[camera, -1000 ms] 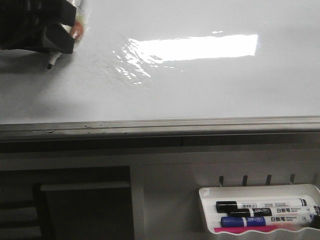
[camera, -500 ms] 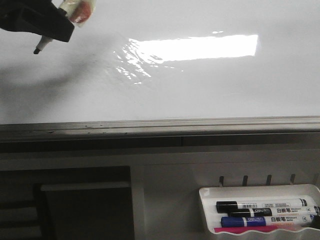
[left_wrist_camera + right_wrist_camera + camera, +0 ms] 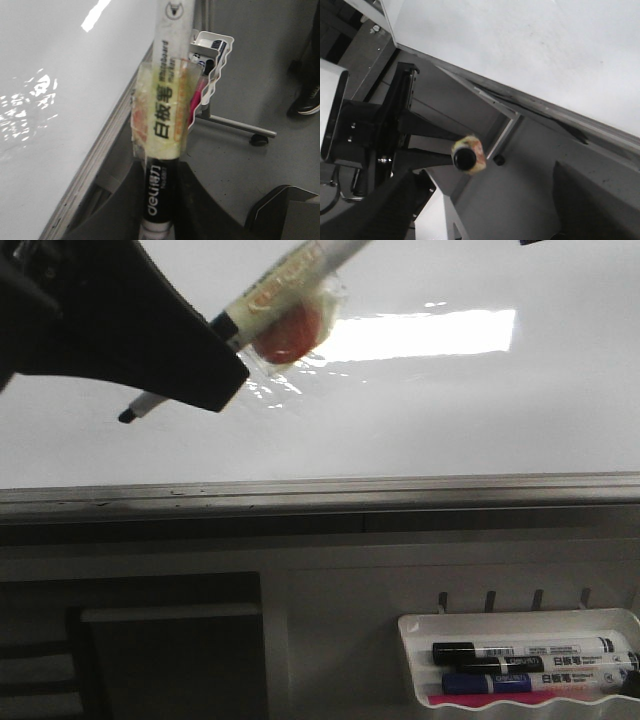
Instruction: Write number 7 on whiteboard
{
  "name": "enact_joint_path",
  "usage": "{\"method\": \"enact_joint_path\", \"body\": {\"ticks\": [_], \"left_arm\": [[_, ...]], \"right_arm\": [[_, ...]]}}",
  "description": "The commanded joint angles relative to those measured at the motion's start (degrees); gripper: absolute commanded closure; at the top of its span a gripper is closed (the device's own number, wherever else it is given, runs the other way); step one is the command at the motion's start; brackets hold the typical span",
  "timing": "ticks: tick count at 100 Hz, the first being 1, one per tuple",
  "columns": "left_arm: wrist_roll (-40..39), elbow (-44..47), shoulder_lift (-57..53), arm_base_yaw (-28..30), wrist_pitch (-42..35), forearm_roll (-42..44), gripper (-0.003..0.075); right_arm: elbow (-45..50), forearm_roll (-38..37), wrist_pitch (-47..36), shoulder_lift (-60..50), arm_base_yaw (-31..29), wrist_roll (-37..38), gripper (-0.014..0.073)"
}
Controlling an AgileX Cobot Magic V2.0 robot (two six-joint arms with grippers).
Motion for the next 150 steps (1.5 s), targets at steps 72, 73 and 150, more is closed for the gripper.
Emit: {"method": "enact_joint_path", "body": {"ticks": [72,73,150], "left_arm": [[0.0,-4.2,3.3,-4.2,-8.7,0.1,0.0741],[0.0,-4.2,3.3,-4.2,-8.7,0.1,0.0741],[-1.1,-5.3,0.3,5.5,-10.9,-8.3,0.0187]], "right_arm": [[-5.0,-2.3,2.3,7.0,9.5,-2.7,0.033],[-5.0,-2.3,2.3,7.0,9.5,-2.8,0.0339],[-4.9,-2.1,-6.8,4.3,9.5,-8.9,0.0645]]}}
